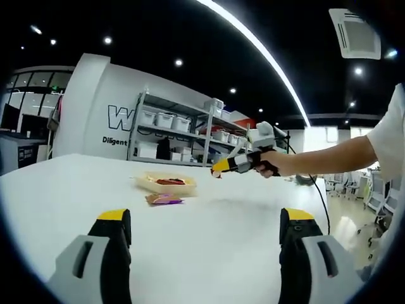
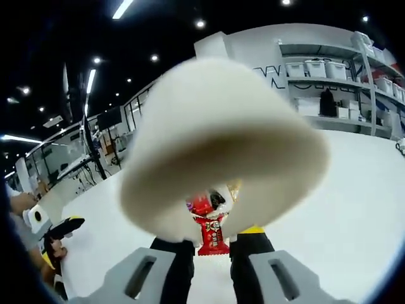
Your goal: Place the target food into the container with the food tongs after gripping and lifting it, then release it inside without dropping or visibly crushing the food.
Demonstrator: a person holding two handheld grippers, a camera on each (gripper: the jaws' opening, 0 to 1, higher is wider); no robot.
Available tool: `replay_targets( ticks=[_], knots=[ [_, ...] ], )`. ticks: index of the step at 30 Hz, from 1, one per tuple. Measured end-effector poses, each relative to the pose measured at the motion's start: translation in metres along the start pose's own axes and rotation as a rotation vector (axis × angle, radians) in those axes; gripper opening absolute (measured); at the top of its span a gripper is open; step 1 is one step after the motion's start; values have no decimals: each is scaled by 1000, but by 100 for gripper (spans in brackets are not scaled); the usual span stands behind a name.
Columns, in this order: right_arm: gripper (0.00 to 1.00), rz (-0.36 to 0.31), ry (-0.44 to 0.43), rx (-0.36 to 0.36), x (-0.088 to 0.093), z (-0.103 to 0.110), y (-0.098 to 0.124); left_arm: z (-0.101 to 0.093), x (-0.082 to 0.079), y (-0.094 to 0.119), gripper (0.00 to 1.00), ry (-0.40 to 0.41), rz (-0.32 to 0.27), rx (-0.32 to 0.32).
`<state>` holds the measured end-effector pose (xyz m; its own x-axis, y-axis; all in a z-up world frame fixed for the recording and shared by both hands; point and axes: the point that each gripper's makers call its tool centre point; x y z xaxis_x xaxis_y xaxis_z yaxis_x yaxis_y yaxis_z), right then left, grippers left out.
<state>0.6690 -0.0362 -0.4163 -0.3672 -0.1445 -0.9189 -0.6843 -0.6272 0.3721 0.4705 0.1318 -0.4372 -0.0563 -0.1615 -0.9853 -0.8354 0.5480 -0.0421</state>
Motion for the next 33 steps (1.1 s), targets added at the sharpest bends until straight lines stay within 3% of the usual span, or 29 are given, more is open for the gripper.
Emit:
replay_targets(
  ticks=[10, 23, 33],
  knots=[
    [14, 4, 8, 1, -18, 4, -10, -1, -4, 2, 96, 3, -27, 11],
    [14, 17, 8, -23, -35, 26, -58, 1, -5, 2, 96, -6, -33, 7],
    [14, 61, -4, 42, -20, -4, -97, 2, -6, 4, 96, -7, -40, 3]
  ],
)
Point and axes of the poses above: the point that each gripper's makers call its tool centre point, and the gripper's own axes: y roughly backward along the fingers, z roughly to its left, x roughly out of its underside, and after that the axes turned 2 degrees about y, right-handed
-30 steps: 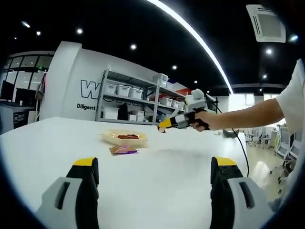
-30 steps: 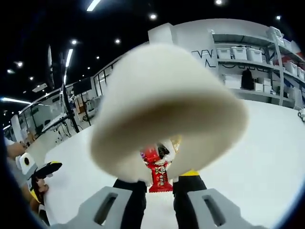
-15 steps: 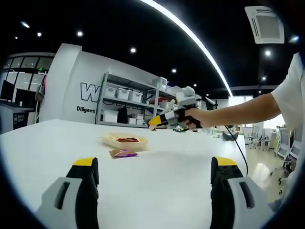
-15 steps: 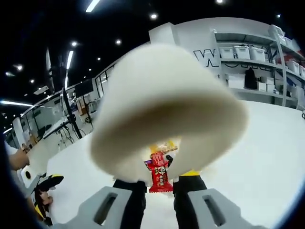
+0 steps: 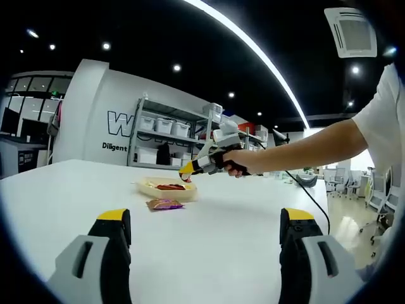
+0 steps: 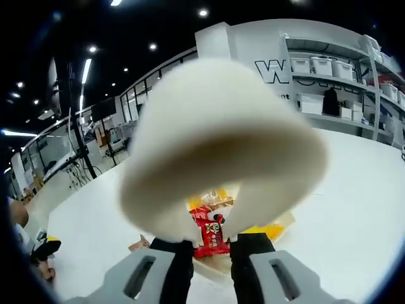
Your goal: Place the target food into the container with the food tongs after gripping and lifting it, then release it inside without dropping or visibly crushing the food.
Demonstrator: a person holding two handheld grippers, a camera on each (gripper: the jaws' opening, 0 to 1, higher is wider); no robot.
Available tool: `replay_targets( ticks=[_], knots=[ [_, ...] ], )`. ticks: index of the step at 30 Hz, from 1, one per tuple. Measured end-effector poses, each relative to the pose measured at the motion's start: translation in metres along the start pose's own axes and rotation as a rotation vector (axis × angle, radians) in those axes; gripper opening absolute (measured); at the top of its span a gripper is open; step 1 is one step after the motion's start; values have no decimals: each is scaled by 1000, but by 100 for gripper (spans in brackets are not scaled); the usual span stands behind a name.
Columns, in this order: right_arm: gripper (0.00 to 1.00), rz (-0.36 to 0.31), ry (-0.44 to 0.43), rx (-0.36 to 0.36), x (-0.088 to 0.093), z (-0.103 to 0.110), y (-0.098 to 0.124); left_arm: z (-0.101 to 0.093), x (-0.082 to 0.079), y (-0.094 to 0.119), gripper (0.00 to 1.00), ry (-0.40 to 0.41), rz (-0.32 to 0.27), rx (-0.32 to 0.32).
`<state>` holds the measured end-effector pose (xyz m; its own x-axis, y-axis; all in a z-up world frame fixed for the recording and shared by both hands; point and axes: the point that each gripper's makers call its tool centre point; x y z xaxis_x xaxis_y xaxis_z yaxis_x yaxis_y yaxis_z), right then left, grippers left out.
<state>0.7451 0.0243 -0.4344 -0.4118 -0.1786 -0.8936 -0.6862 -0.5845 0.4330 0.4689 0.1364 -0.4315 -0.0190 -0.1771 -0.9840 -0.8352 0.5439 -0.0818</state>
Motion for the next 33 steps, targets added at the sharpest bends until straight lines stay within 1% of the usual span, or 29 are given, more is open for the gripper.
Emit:
replay_targets(
  ticks=[4, 9, 10, 12, 15, 20, 22, 24, 26, 28, 30, 33],
  knots=[
    [15, 10, -23, 26, 8, -13, -9, 1, -1, 1, 96, 5, -8, -2],
    [15, 4, -14, 55, 6, -27, -16, 0, -1, 1, 96, 0, -9, -1],
    [15, 4, -24, 71, 7, -32, -16, -1, -1, 1, 96, -6, -5, 2],
    [16, 3, -36, 72, 6, -37, -19, -1, -1, 1, 96, -8, -3, 3],
    [16, -1, -41, 73, 7, -35, -17, -1, -2, 1, 96, -7, -8, 2],
    [16, -25, -25, 77, -2, -32, -12, -1, -3, 2, 96, 1, -17, 2],
    [16, -33, -22, 83, -5, -31, -7, -1, -3, 1, 96, 3, -19, 5],
    [16, -33, -28, 75, -6, -30, -5, -1, -3, 1, 96, 2, -18, 5],
    [16, -27, -20, 50, -5, -20, -1, -2, -4, 1, 96, 1, -19, 7],
    [16, -12, 17, 56, -3, -17, 0, -2, -4, 1, 96, 3, -19, 7],
    [16, -11, 43, 78, -3, -20, 0, -2, -3, 1, 96, 6, -19, 8],
    [15, -16, 10, 89, -6, -28, -4, -2, -3, 1, 96, 6, -19, 5]
  ],
)
Point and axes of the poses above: the point that each gripper's makers call its tool centre point, and the gripper's own axes: y roughly backward along the fingers, z roughly to its left, x roughly out of its underside, and after that the axes turned 2 degrees about y, right-handed
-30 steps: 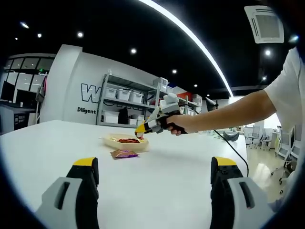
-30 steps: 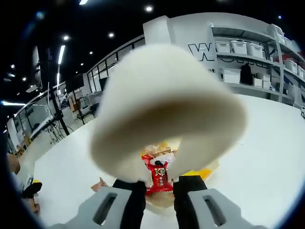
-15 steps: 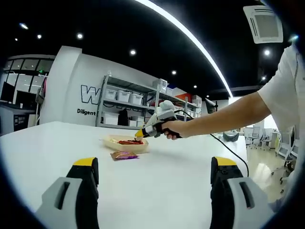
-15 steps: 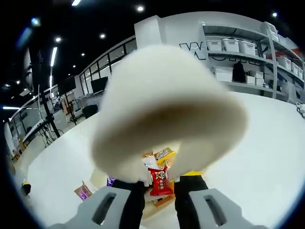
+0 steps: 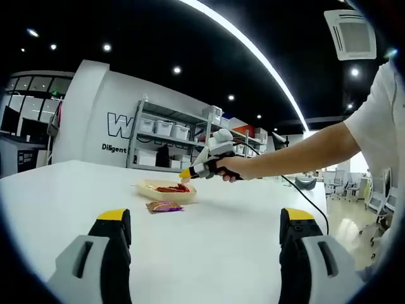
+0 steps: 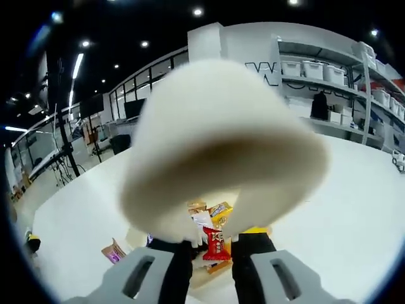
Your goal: Place the target food into the container with the food tongs after gripping and lifting it, then release it inside without dropping or visibly crushing the food.
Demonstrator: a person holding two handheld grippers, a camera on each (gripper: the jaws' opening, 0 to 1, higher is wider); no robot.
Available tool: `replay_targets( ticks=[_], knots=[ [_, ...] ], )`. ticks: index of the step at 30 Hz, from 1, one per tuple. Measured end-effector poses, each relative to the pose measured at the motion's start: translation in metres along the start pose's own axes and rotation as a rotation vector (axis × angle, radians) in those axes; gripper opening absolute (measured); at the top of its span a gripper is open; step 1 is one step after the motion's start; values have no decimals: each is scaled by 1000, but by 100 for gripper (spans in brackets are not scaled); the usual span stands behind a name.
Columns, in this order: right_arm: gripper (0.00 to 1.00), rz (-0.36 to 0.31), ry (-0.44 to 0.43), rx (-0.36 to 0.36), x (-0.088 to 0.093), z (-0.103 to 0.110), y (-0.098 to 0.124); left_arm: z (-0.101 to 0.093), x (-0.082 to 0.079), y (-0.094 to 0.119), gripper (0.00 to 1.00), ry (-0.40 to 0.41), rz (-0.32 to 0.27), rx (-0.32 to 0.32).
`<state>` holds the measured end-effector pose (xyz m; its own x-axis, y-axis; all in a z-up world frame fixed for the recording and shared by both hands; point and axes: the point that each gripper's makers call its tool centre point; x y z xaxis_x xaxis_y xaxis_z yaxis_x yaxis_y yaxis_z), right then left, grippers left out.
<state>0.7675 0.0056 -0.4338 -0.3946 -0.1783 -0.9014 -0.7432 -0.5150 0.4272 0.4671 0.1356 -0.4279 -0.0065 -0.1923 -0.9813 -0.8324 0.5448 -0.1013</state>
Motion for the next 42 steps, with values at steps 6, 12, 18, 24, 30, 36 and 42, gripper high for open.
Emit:
replay_targets(
  ticks=[6, 12, 18, 24, 30, 36, 42],
  knots=[
    [14, 21, 32, 49, 8, -12, -6, 0, 0, 0, 96, -1, 0, 2],
    [15, 27, 24, 50, 12, -18, -12, 0, 0, 0, 96, 3, -3, 3],
    [15, 33, 44, 56, 14, -19, -17, 0, 0, 0, 96, 1, -2, 3],
    [16, -4, 20, 50, 2, -19, -9, 0, 0, 0, 96, 10, -4, 6],
    [16, 10, 34, 37, 7, -10, -3, 1, -1, 0, 95, 17, -8, 6],
    [17, 7, 40, -84, 2, 27, 18, 0, -1, 0, 95, 18, -10, 9],
    [18, 44, 56, -258, 18, 81, 38, -1, 0, -1, 95, 18, 2, 12]
  ],
)
Point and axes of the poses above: the point that each gripper's makers call its tool centre point, and the gripper's own axes: y roughly backward along the fingers, z roughly to its left, x roughly out of its underside, and after that the axes turned 2 degrees about y, right-handed
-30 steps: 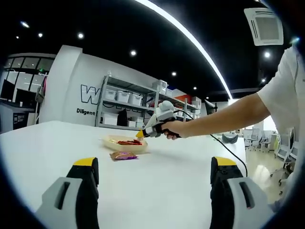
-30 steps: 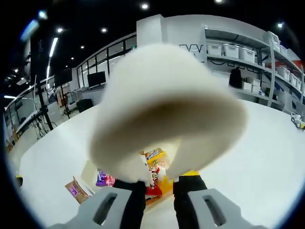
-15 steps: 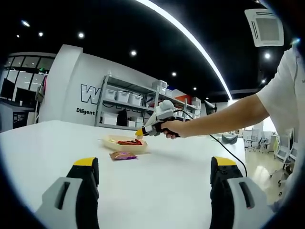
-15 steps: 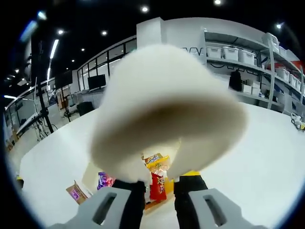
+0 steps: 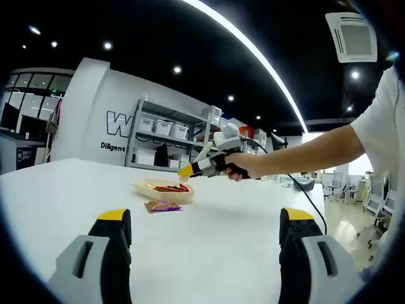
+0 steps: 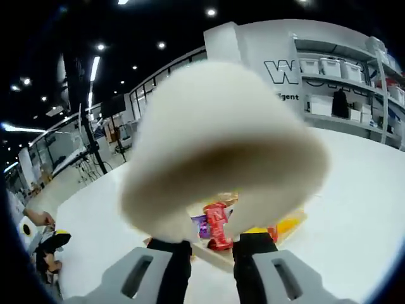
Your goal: Place the target food into the container with the food tongs after gripping and lifting it, then release it inside without dropping or visibly crushing the food.
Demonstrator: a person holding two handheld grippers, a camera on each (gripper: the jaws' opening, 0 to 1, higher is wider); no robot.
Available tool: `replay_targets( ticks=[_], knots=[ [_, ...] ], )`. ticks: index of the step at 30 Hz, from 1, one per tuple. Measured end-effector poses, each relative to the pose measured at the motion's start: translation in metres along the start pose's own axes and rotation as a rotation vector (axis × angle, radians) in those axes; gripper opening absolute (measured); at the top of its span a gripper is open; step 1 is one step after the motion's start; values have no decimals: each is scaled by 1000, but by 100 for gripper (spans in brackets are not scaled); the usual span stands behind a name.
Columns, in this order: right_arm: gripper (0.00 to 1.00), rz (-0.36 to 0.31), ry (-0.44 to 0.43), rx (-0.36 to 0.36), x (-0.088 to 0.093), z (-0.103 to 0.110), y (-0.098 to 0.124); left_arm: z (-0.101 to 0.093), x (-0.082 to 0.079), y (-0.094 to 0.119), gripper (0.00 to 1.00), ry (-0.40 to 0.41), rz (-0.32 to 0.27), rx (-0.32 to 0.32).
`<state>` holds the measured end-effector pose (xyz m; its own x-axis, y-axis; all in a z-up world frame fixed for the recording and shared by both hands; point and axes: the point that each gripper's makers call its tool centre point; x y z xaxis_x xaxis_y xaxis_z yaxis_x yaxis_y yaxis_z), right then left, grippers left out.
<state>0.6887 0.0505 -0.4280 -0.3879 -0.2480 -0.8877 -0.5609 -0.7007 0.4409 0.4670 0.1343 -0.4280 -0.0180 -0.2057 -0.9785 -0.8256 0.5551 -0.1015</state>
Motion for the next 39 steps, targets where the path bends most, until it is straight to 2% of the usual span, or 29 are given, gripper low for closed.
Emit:
replay_targets(
  ticks=[1, 3, 4, 5, 6, 8, 15, 19, 21, 24, 26, 29, 33, 39],
  knots=[
    [18, 30, 20, -28, 8, 10, -2, 0, -1, 0, 95, 5, -3, 0],
    [19, 34, 18, -22, 14, 16, -6, 0, -2, 1, 95, 15, -3, 1],
    [19, 44, -3, -57, 17, 24, -8, 0, -3, 2, 95, 25, -3, 4],
    [19, 43, -3, -58, 19, 26, -10, 0, -5, 3, 94, 28, 0, 8],
    [19, 43, 6, -50, 21, 29, -12, -1, -7, 5, 93, 25, -2, 10],
    [19, 57, 13, -78, 25, 37, -16, -3, -10, 6, 93, 3, 1, 2],
    [20, 89, 2, -66, 42, 31, -35, -17, -16, 8, 94, -105, 47, 22],
    [19, 96, -44, -70, 45, 36, -32, -22, -17, 9, 94, -140, 57, 33],
    [19, 103, -37, -74, 47, 38, -29, -22, -17, 9, 94, -139, 58, 37],
    [19, 130, -66, -103, 55, 52, -22, -27, -16, 8, 94, -132, 54, 44],
    [20, 128, -34, -102, 57, 59, -17, -32, -15, 8, 93, -132, 51, 53],
    [20, 86, -32, -70, 43, 55, -13, -34, -10, 8, 93, -136, 64, 59],
    [21, 40, -128, -26, 27, 46, -15, -33, -6, 11, 94, -130, 73, 55],
    [22, 51, -119, 21, 34, 46, -31, -32, -10, 16, 93, -126, 66, 47]
  ],
)
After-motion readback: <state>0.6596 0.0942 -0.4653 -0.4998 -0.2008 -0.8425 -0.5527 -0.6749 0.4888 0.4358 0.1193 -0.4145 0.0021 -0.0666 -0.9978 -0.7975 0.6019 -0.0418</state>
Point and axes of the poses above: the point that each gripper's makers call its tool centre point, and the gripper's own axes: y roughly backward along the fingers, z roughly to its left, x roughly out of its underside, and after that the axes turned 2 degrees about y, right-handed
